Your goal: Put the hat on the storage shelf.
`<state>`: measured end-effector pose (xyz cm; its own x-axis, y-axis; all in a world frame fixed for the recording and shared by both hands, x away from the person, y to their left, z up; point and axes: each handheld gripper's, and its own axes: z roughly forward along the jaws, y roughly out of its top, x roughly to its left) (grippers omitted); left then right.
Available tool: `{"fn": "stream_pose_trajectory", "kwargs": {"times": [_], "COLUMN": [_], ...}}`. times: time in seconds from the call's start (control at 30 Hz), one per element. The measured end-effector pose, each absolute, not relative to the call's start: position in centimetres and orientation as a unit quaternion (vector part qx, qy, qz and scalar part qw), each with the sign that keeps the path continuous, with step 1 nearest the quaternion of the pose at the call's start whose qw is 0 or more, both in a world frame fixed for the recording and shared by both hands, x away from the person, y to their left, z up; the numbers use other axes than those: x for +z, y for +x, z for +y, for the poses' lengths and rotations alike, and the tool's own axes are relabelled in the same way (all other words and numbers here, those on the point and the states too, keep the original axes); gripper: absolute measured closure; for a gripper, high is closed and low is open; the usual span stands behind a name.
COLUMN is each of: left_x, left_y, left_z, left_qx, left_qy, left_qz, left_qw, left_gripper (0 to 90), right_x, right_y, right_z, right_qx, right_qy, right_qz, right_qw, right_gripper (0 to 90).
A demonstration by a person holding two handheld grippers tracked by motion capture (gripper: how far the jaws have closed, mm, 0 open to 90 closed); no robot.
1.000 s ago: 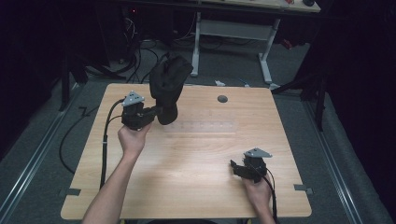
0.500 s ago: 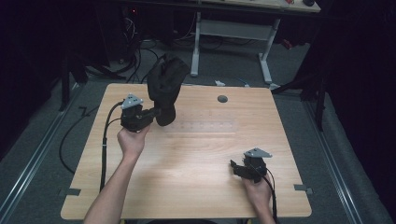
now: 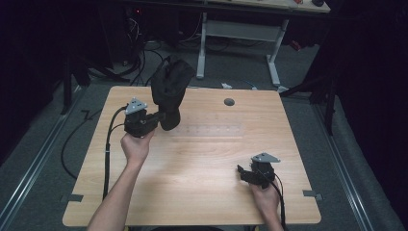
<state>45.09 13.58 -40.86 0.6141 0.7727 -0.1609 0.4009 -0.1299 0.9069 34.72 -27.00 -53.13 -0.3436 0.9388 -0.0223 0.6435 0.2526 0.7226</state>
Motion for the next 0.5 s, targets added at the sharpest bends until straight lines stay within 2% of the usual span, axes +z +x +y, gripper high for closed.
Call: {"fn": "stream_pose_trajectory", "kwargs": {"times": [0.5], "left_x": [-42.1], "left_y": [45.1], "left_z": [13.4], "left_qx": [0.171], "left_qy": [0.733], "left_qz": [0.411], "left_qw": [0.514], "left_gripper": [86.1], "right_x": [-53.1], "right_y": [34.7], "right_z": [-27.0], "right_qx": [0.317], "right_qy": [0.524], "right_qz": [0.756], "right_qw": [0.233], "right_gripper": [31.6]}}
